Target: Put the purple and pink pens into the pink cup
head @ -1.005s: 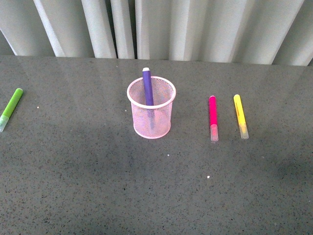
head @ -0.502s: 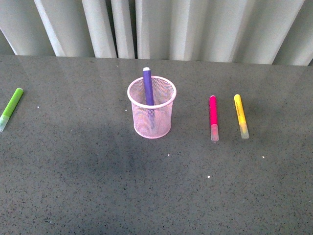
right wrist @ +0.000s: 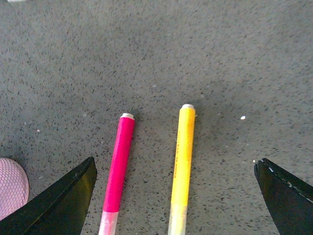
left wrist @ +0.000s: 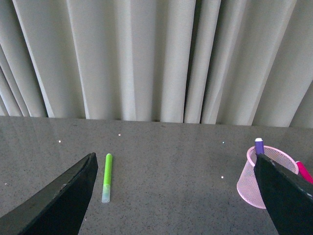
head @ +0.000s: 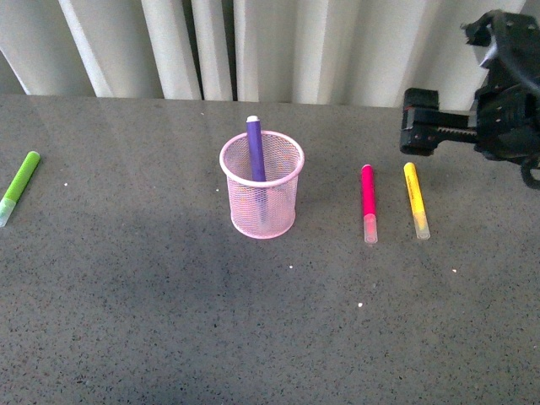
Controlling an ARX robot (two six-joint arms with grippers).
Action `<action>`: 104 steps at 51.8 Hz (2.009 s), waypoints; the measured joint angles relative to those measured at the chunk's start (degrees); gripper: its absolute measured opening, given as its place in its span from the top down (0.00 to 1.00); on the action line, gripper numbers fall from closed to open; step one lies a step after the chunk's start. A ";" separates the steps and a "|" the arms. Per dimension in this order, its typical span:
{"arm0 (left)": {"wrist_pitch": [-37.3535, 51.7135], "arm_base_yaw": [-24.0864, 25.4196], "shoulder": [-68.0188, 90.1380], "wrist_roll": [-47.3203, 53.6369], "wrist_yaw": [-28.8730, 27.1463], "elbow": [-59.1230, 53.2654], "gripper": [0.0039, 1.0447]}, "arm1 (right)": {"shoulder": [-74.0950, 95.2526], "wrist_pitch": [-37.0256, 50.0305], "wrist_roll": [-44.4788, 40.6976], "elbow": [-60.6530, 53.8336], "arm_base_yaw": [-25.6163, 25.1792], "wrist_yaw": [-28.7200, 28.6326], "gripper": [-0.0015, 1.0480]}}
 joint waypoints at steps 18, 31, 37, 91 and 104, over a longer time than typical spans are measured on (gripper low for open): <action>0.00 0.00 0.00 0.00 -0.02 0.00 0.06 | 10.95 -2.54 1.46 10.73 2.67 -0.04 0.07; 0.00 0.00 0.00 0.02 -0.02 0.00 0.06 | 14.69 -3.23 1.55 13.88 3.43 -0.11 0.07; 0.00 0.00 0.00 0.02 -0.02 0.00 0.06 | 15.91 -3.23 1.60 14.45 3.76 -0.44 0.07; 0.00 0.00 0.00 0.02 -0.02 0.00 0.06 | 21.66 -4.15 4.24 18.67 6.03 -2.23 0.68; 0.00 0.00 0.00 0.02 -0.02 0.00 0.06 | 21.31 1.25 5.07 16.39 6.43 -0.72 0.89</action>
